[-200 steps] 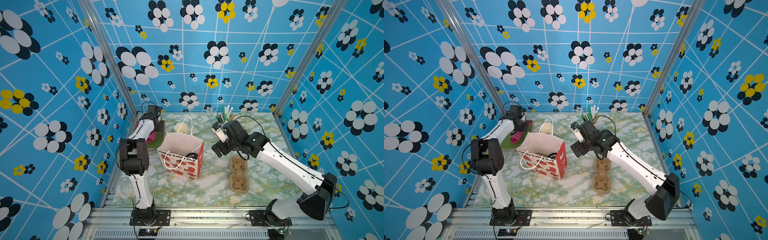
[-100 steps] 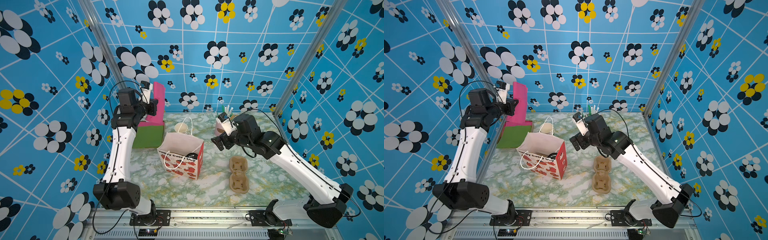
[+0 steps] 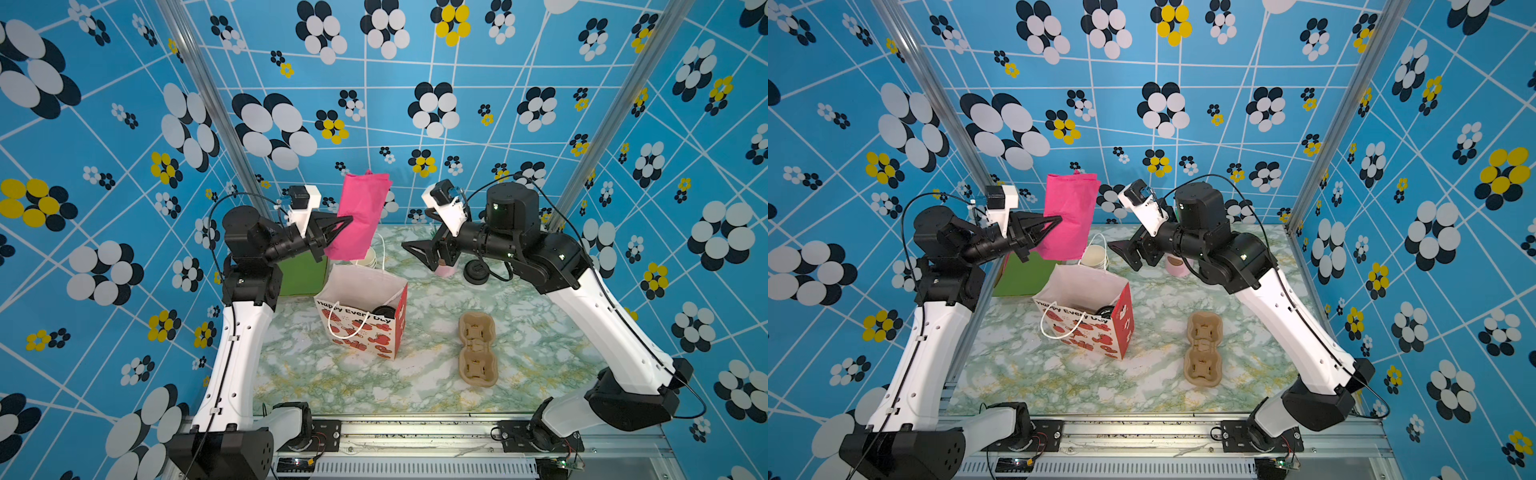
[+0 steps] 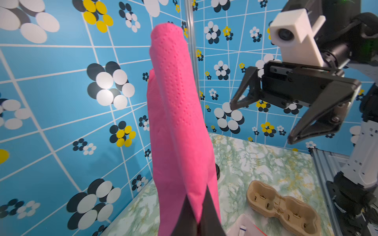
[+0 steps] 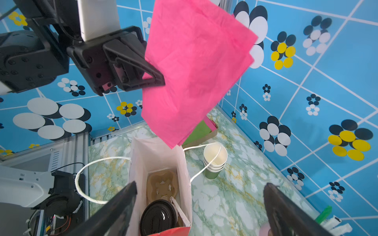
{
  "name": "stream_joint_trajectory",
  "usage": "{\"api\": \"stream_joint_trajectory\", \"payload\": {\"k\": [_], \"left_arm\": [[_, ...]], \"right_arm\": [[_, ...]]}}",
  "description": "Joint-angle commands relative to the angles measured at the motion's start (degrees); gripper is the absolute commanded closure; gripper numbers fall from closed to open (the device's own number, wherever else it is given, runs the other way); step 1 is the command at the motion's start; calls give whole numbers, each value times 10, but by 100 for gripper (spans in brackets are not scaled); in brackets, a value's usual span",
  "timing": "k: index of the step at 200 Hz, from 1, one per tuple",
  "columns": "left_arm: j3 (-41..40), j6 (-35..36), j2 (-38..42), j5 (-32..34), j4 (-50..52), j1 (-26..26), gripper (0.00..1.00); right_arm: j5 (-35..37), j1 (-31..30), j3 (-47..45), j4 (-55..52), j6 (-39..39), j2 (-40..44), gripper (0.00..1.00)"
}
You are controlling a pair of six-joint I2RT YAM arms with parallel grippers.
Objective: Pack a coffee takeout order
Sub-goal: Pass the napkin.
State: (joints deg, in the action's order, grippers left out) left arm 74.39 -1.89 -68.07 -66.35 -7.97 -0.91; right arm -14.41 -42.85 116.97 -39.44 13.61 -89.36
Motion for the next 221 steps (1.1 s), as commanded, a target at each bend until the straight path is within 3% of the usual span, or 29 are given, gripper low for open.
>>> {"api": "stream_joint_trajectory", "payload": {"k": [1, 53, 93, 189, 206, 221], "left_arm": [[-20, -3, 4, -72, -82, 19, 100], [-34, 40, -9, -109, -63, 39, 100], [-42, 51, -10, -112, -60, 47, 100], [-30, 91, -5, -116, -12, 62, 100], [-30, 92, -6, -116, -10, 63, 100], [-30, 94, -5, -114, -6, 63, 100]], "right_arm": [[-34, 10, 72, -64, 62, -38, 1], [-71, 46, 246, -186, 111, -123, 1], [-186, 58, 357, -257, 105, -183, 1], [-333, 58, 393, -206, 46, -249, 1], [-353, 58, 393, -206, 38, -258, 9], [-360, 58, 393, -212, 37, -263, 30]]}}
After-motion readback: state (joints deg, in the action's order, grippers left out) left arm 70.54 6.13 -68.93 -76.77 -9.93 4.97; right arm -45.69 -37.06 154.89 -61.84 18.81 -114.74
